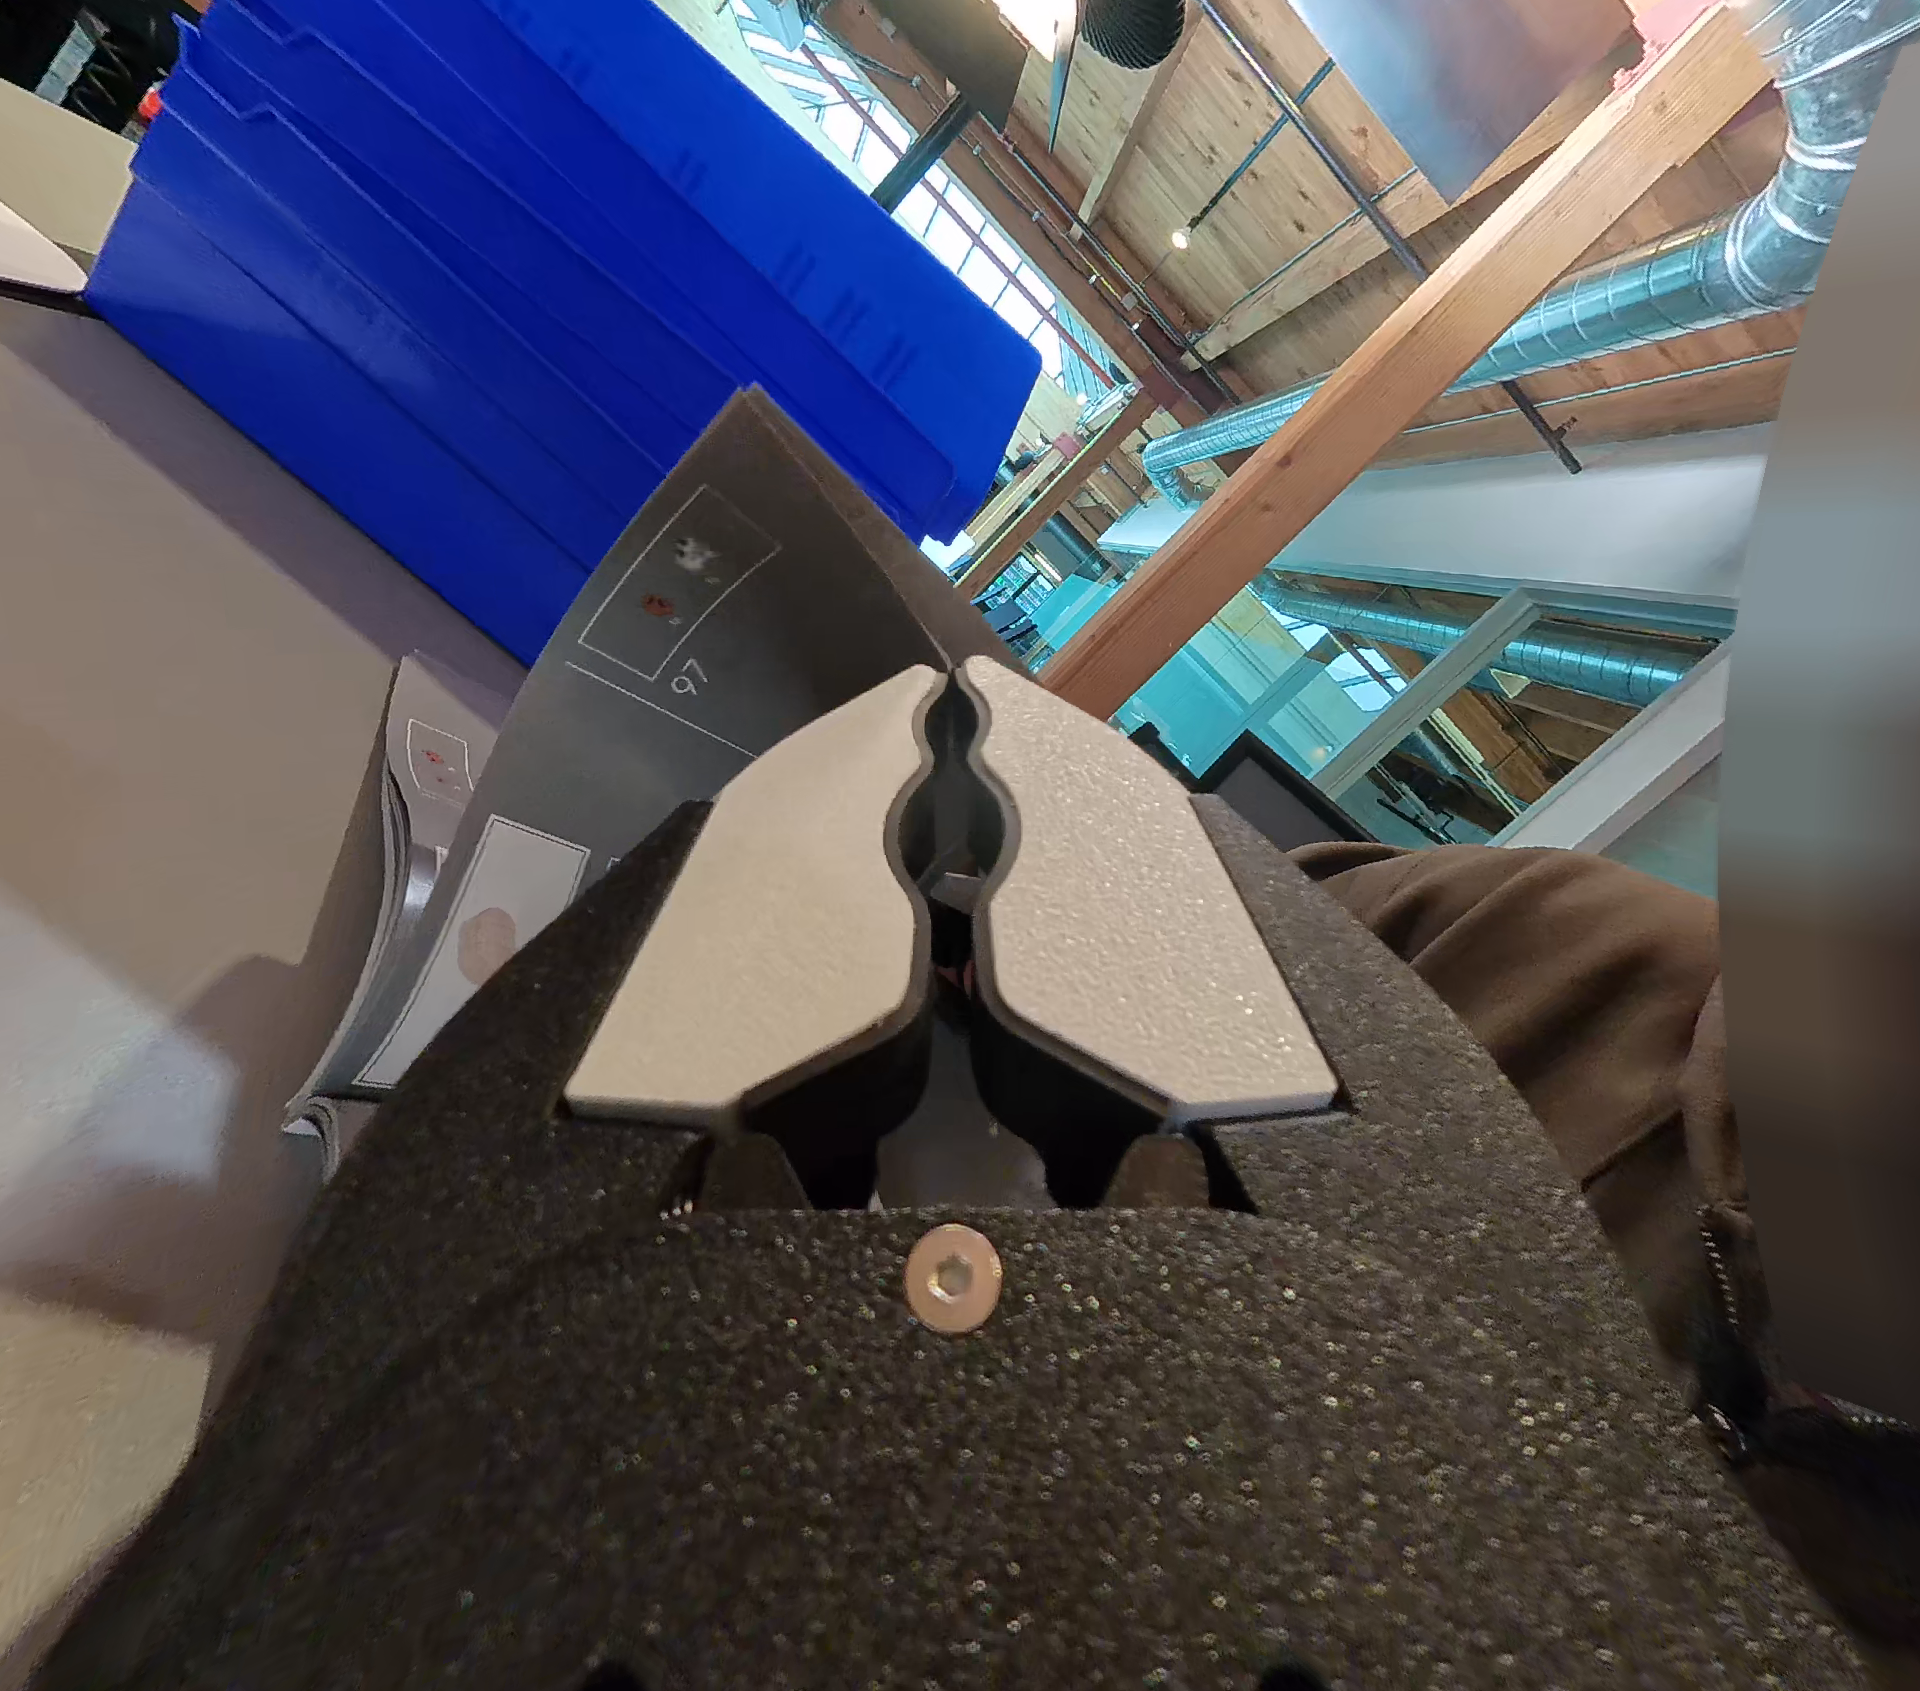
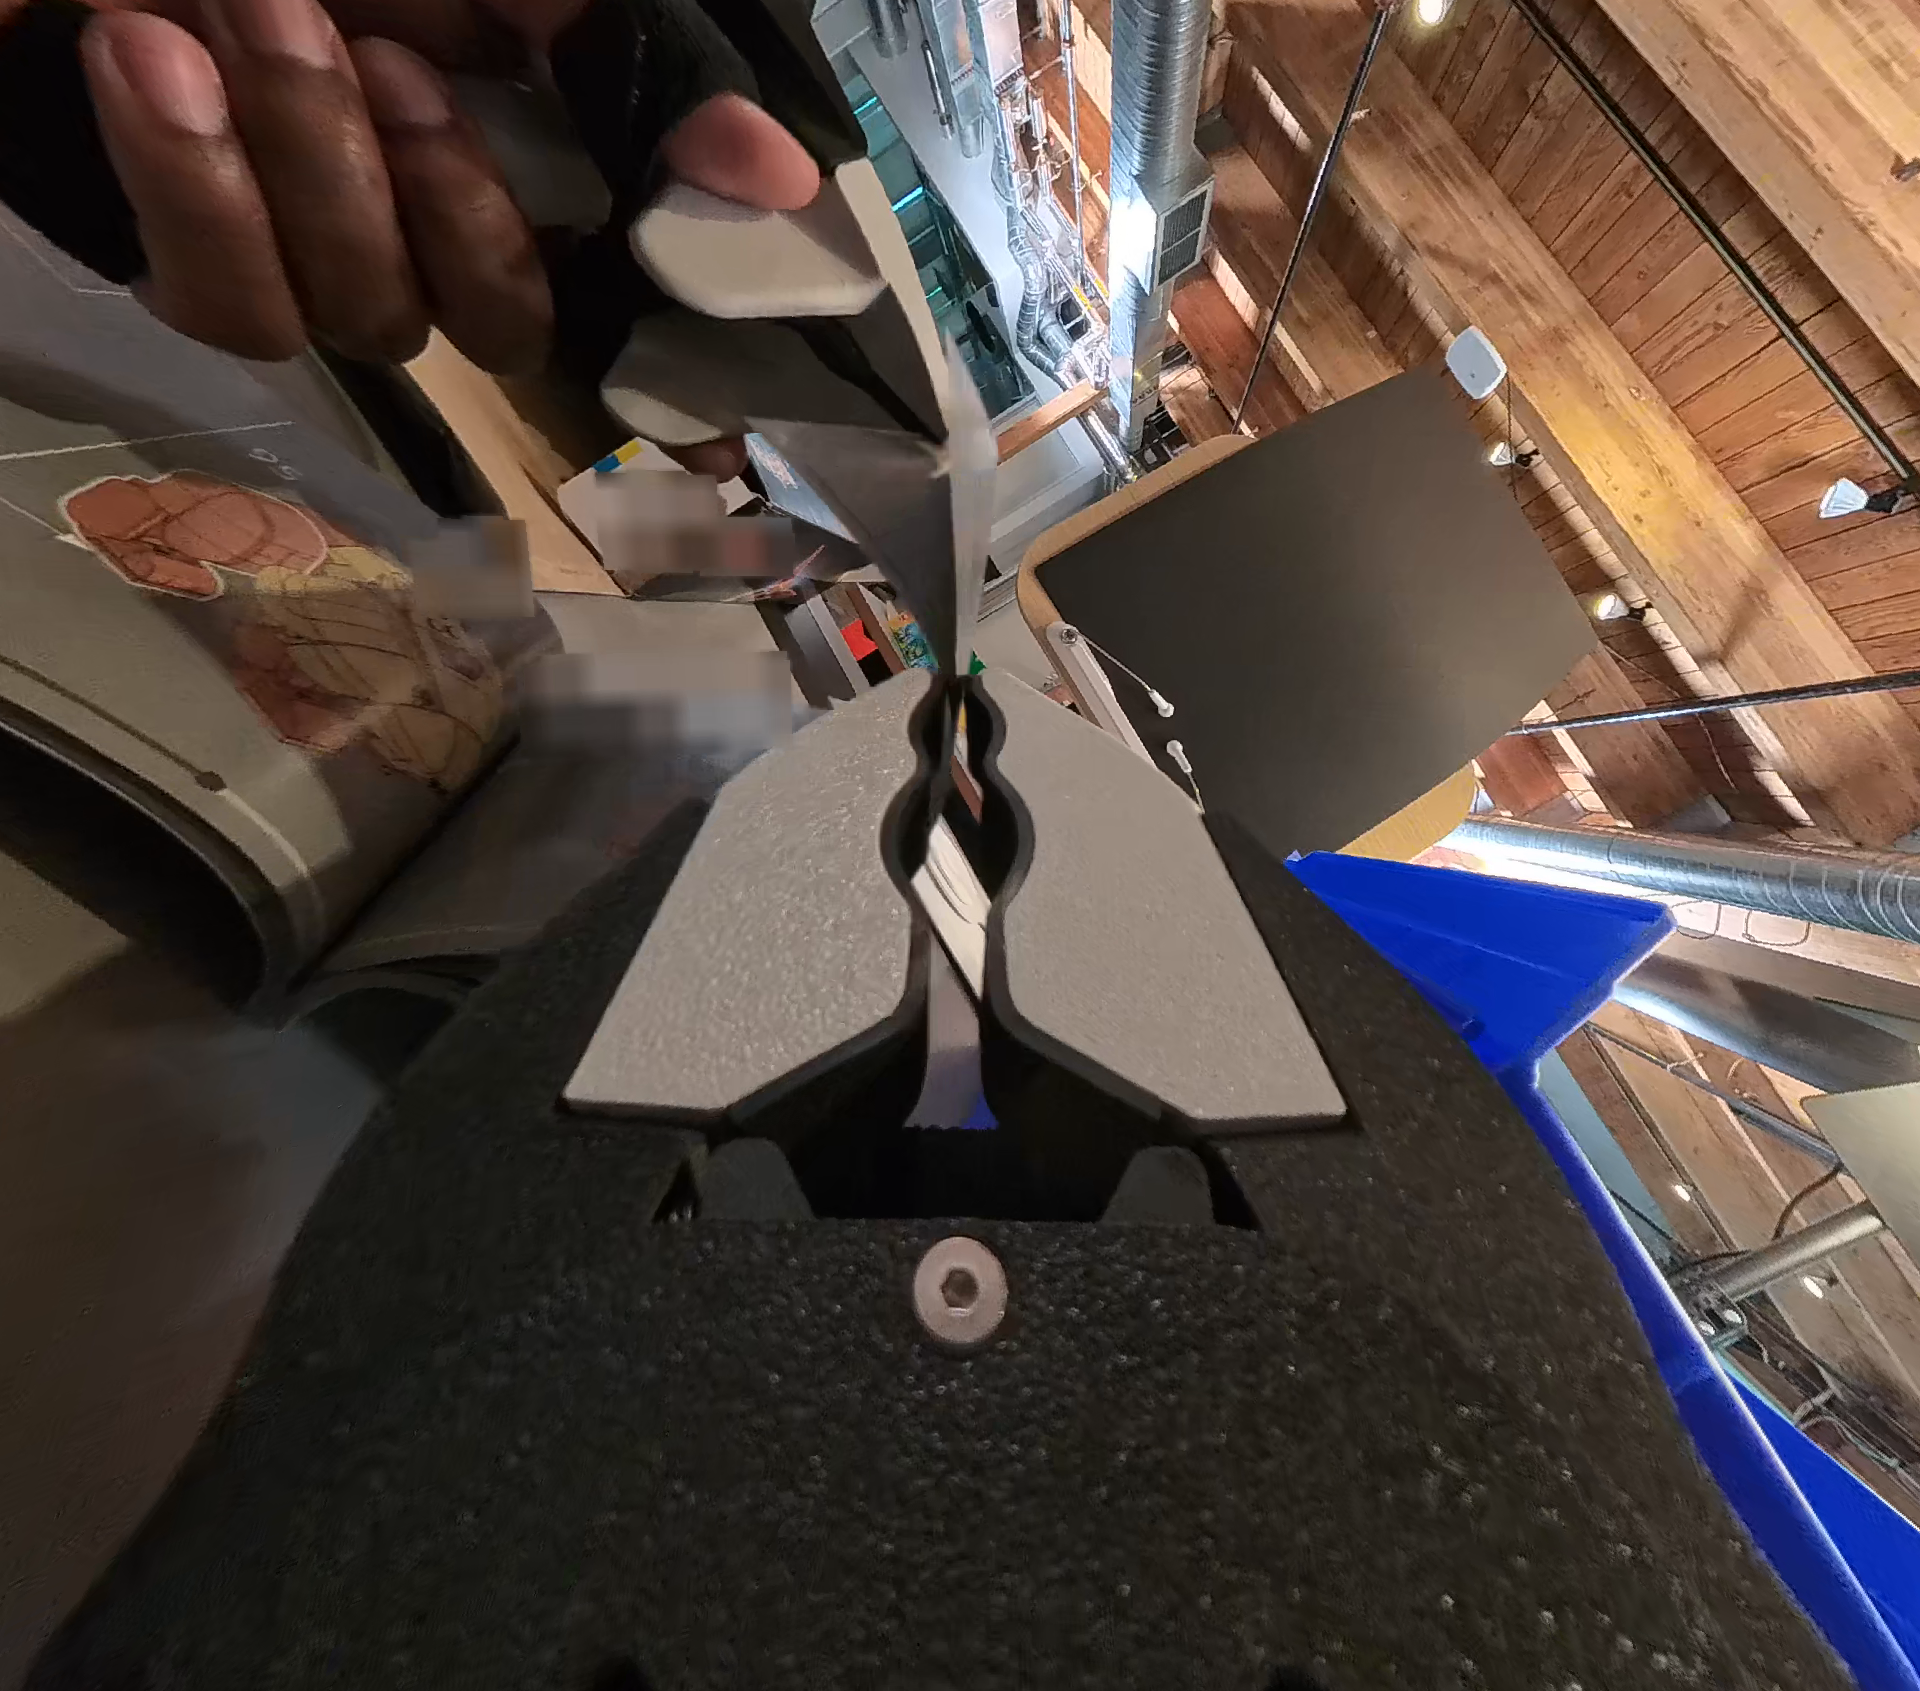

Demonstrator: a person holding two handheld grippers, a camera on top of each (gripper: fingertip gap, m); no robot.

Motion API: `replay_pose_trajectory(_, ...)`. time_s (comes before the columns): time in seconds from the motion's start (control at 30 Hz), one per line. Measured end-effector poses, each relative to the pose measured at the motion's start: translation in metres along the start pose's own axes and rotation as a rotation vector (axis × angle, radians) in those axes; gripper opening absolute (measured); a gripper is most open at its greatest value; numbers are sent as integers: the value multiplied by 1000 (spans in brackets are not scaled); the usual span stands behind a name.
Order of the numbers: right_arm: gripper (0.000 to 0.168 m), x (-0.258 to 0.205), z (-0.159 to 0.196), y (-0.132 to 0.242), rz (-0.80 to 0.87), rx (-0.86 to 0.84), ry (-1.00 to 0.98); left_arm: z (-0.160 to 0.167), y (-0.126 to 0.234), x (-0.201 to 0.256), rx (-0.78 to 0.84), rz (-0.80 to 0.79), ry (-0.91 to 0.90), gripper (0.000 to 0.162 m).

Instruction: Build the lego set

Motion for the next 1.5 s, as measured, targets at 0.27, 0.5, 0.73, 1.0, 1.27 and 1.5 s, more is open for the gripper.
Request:
replay_pose_trajectory(0.27,34,0,-14,7,-5,81,-31,9,-4,-3,-71,-97,-128,0)
replay_pose_trajectory(0.5,36,20,-16,12,109,106,-80,-4,6,-6,-65,-126,-167,0)
replay_pose_trajectory(0.73,33,-6,-15,8,-38,68,-22,-18,23,-5,-125,-72,-168,0)
replay_pose_trajectory(1.0,28,-23,-26,15,-143,158,14,-28,37,2,-127,-6,-185,0)
replay_pose_trajectory(1.27,20,-44,-36,25,-235,249,126,-27,39,1,-137,11,-198,0)
replay_pose_trajectory(1.5,16,-29,-11,7,-120,17,123,-26,37,-4,-119,-19,-179,4)
Point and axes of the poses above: each gripper's, where its closed fingertips meet, y back along the fingers, z out of its underside, x = y × z across the jaws, the point moved 5 cm from there along y, back along the fingers
